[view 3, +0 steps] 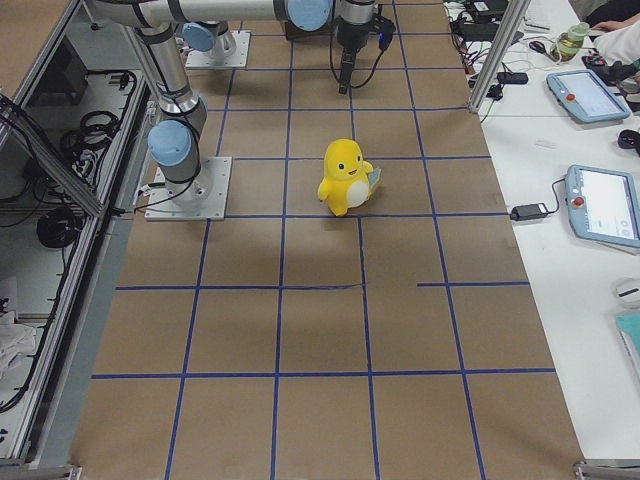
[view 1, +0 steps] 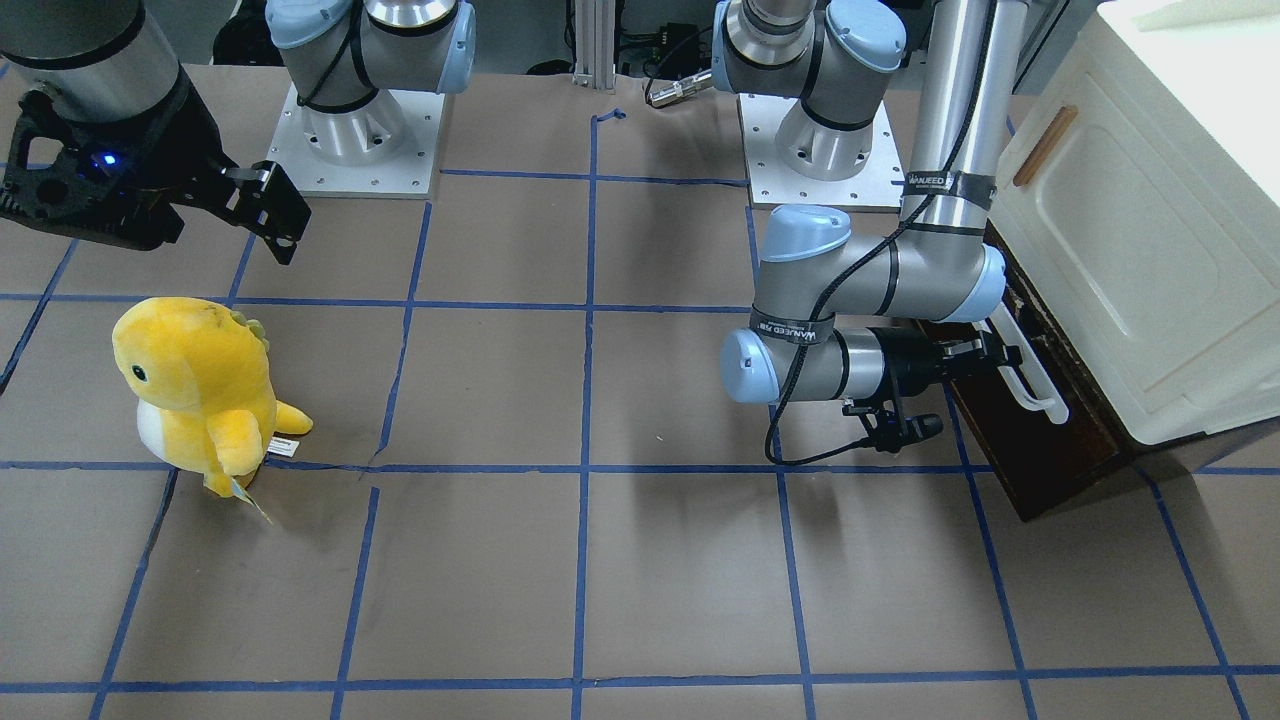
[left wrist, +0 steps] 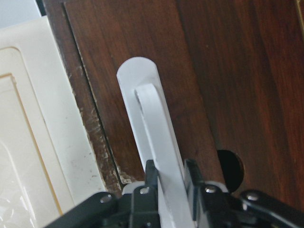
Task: Pull drawer sideways
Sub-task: 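Close the left gripper around the white drawer handle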
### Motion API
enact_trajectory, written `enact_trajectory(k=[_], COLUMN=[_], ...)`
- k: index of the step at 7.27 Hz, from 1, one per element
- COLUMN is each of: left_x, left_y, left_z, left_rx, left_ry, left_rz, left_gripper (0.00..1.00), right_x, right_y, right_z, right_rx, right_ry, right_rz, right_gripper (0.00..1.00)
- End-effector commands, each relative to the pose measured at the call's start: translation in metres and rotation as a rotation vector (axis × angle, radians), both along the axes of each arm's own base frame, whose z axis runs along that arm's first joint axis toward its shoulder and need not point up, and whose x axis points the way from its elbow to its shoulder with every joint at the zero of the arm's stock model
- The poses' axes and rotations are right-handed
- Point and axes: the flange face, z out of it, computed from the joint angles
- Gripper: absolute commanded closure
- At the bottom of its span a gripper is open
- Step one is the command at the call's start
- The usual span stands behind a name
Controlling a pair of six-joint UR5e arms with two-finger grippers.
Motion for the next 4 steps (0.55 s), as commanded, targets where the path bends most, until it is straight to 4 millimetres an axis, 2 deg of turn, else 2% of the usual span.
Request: enact_trajectory(k=[1, 4], left_x=[-0.008, -0.0135], left_y=[0.002, 0.0024], left_z=[0.0016, 0.0013], left_rx=[0.011, 0.011], left_ry=[-0.001, -0.001], left_rz=[-0.016, -0.027], left_gripper=[0.74, 0.74], right_x=[0.0001, 0.0001], right_y=[0.0, 0.0], right_z=[0.0, 0.0], right_rx=[0.0, 0.0], right_ry=[0.0, 0.0], right_rz=[0.0, 0.0], right_gripper=[0.0, 0.0])
